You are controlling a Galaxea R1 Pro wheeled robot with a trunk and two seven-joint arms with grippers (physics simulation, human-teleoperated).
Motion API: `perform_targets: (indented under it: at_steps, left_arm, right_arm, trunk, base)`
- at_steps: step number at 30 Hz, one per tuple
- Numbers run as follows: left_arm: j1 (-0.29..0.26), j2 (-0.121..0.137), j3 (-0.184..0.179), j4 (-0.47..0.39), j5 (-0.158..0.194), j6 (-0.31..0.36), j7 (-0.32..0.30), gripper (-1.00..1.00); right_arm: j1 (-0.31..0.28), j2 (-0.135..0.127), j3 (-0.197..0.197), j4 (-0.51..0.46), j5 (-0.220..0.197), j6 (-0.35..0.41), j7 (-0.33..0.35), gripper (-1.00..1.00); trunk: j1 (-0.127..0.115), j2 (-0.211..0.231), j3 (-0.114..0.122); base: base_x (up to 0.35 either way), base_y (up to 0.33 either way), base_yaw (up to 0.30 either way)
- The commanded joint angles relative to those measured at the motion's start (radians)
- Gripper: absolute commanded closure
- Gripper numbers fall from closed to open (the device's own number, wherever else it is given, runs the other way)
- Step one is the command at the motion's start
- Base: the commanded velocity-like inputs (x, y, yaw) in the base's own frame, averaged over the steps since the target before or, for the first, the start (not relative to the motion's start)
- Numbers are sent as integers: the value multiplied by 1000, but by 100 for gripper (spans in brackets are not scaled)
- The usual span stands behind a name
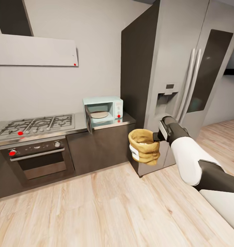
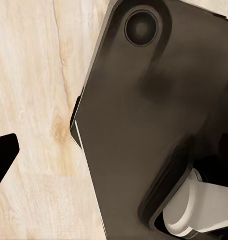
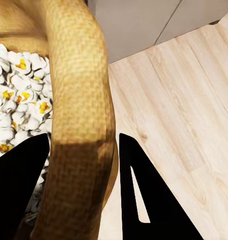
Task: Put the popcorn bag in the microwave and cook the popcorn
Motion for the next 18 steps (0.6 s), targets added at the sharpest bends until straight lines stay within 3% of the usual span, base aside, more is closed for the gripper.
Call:
perform_targets:
  at_steps: [1, 8, 18]
  left_arm:
    - [0, 0, 1, -1, 4, -1, 2, -100]
    - [0, -1, 0, -1, 4, -2, 2, -100]
    - [0, -1, 0, -1, 4, -3, 2, -100]
  right_arm:
    - [-1, 1, -7, -1, -2, 2, -6, 100]
    - [-1, 2, -7, -1, -3, 2, -6, 100]
    - [-1, 1, -7, -1, -5, 2, -6, 100]
  trunk:
    - [1, -1, -1]
    - [1, -1, -1]
    - [1, -1, -1]
  base:
    - [319, 0, 0]
    - [320, 0, 21]
    - [321, 0, 255]
